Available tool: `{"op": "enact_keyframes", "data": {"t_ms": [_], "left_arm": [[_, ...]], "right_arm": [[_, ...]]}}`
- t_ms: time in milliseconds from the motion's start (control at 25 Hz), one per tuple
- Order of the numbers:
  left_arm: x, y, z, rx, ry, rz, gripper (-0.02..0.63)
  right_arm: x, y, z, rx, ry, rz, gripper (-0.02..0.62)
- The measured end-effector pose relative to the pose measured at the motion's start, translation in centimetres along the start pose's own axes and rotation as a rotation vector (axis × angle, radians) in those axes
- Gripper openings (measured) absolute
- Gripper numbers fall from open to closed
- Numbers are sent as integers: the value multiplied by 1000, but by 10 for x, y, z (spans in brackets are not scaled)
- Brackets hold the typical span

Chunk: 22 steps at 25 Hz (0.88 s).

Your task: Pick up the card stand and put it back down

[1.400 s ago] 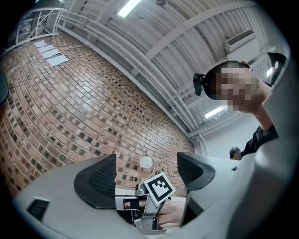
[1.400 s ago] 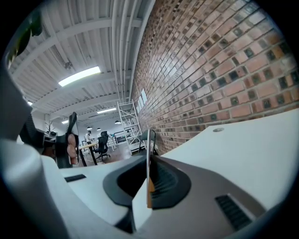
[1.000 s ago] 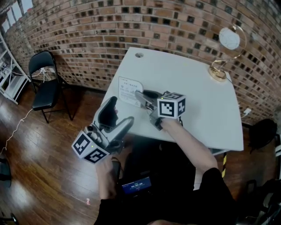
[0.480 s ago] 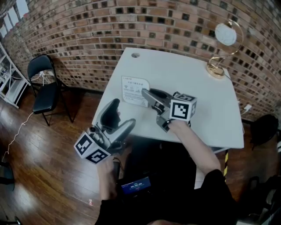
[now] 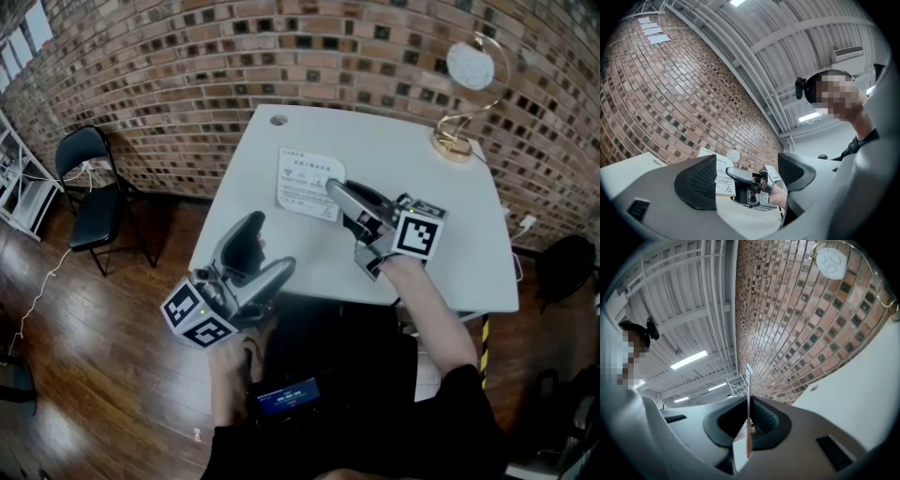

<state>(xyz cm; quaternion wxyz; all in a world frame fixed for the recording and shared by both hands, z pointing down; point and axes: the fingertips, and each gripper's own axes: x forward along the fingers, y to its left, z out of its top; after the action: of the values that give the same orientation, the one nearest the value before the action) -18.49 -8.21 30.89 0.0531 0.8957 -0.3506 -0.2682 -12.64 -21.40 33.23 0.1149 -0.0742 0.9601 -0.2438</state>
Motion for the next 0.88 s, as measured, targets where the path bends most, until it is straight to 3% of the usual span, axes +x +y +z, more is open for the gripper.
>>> {"op": "enact_keyframes", "data": {"t_ms": [520,880], "left_arm": [[57,-18,-20,-31,74,-104,400],[108,-29,-38,-96,122,-206,400]], "right_arm": [[-76,-6,63,-23,-139,-26,29],[-127,-13,103,-75,-195,-76,29]]}}
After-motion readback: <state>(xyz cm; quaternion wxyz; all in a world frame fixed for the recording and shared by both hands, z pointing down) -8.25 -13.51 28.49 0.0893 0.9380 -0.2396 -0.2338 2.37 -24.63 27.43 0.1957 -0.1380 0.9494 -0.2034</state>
